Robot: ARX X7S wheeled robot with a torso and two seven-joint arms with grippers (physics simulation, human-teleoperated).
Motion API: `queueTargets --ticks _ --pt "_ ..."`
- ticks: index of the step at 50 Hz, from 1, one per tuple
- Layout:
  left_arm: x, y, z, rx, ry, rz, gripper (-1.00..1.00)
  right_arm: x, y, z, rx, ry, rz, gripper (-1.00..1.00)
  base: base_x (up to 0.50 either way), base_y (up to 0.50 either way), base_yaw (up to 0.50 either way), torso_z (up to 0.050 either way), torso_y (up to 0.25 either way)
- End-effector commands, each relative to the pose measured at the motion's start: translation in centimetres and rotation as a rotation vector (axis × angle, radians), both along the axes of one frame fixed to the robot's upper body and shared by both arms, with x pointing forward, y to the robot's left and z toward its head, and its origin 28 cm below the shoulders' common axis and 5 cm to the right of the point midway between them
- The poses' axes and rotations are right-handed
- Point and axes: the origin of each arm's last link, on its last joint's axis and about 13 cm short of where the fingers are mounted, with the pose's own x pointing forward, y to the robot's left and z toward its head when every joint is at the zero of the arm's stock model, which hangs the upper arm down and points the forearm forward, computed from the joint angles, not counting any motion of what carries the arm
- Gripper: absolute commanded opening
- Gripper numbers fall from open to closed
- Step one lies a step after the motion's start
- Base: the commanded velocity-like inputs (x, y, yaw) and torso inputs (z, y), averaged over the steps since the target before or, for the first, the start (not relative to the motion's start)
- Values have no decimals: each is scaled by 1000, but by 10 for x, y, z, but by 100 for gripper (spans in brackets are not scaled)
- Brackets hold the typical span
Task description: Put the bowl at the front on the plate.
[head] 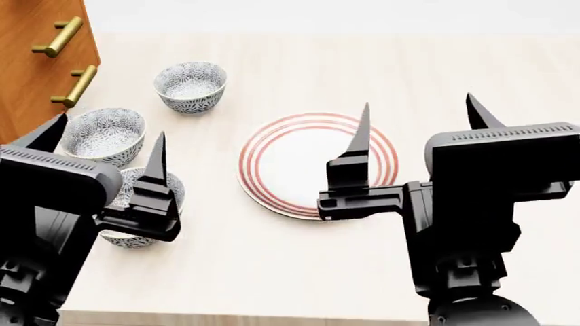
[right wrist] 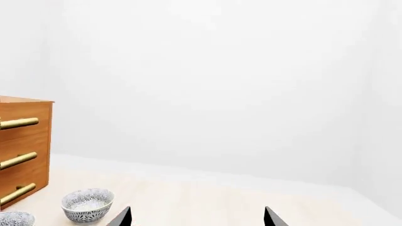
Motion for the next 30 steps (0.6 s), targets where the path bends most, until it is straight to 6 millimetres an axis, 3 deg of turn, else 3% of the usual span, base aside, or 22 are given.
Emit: queueTargets --ticks 1,30 --pt "2 -2 20 13 -49 -15 100 -1 -4 23 -19 -56 -6 100 0 0 0 0 0" --pt "0 -7 78 4 -113 -93 100 2 -8 64 -68 -112 -20 100 0 0 0 0 0"
